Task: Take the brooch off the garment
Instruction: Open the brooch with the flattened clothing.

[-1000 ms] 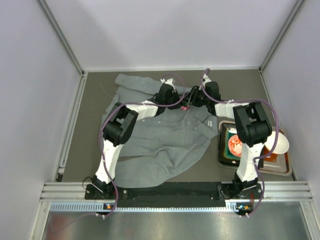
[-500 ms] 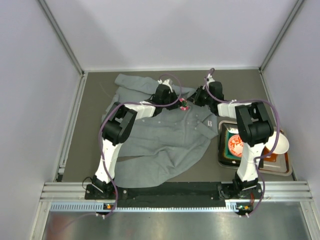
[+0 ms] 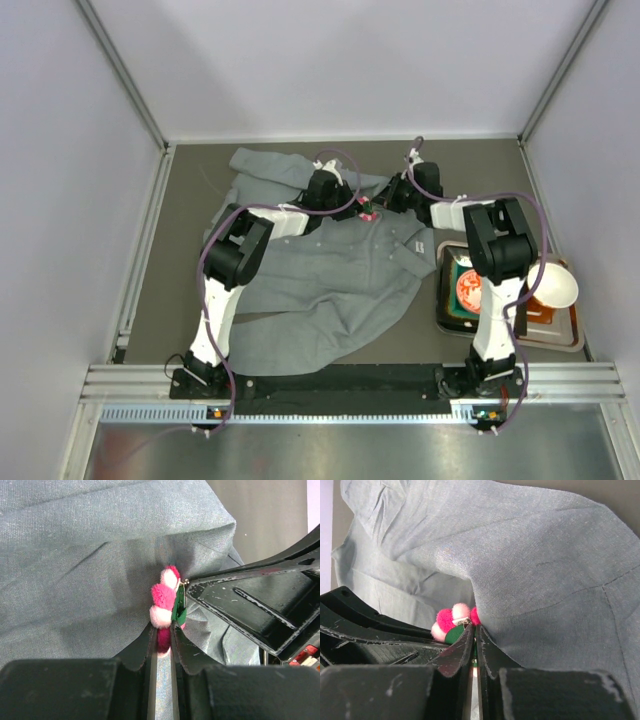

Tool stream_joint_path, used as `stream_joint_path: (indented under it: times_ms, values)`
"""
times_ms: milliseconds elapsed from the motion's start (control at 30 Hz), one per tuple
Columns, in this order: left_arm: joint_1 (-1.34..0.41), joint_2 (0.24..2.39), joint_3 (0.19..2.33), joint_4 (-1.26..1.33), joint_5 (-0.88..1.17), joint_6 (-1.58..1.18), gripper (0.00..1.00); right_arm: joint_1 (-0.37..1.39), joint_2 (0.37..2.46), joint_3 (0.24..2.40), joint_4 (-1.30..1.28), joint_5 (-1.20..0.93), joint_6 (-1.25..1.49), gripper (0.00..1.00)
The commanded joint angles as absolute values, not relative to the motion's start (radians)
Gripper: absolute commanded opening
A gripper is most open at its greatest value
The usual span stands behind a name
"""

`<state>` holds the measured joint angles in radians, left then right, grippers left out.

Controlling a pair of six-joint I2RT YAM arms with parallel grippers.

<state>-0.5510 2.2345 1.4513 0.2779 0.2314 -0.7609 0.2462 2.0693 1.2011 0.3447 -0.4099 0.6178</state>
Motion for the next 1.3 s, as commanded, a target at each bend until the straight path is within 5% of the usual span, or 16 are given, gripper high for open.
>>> stream_joint_path:
  times_ms: [0,533,967,1267]
  values:
    - [-0.543,2.252,1.437,0.302,0.253,-0.761,0.0,0.244,2.097,1.255,0.359,-0.446,0.612,0.04]
    - [-0.543,2.258,1.456,0.293,0.267,-0.765,0.0,0.244,2.091,1.229,0.422,-0.508,0.623,0.0]
    - [-0.54,2.235,1.451,0.285,0.275,-0.752,0.39,0.244,2.092,1.201,0.474,-0.538,0.675,0.08]
    - [-0.512,2.252,1.444,0.337,0.302,-0.813,0.45,0.224,2.066,1.157,0.508,-0.522,0.73,0.09]
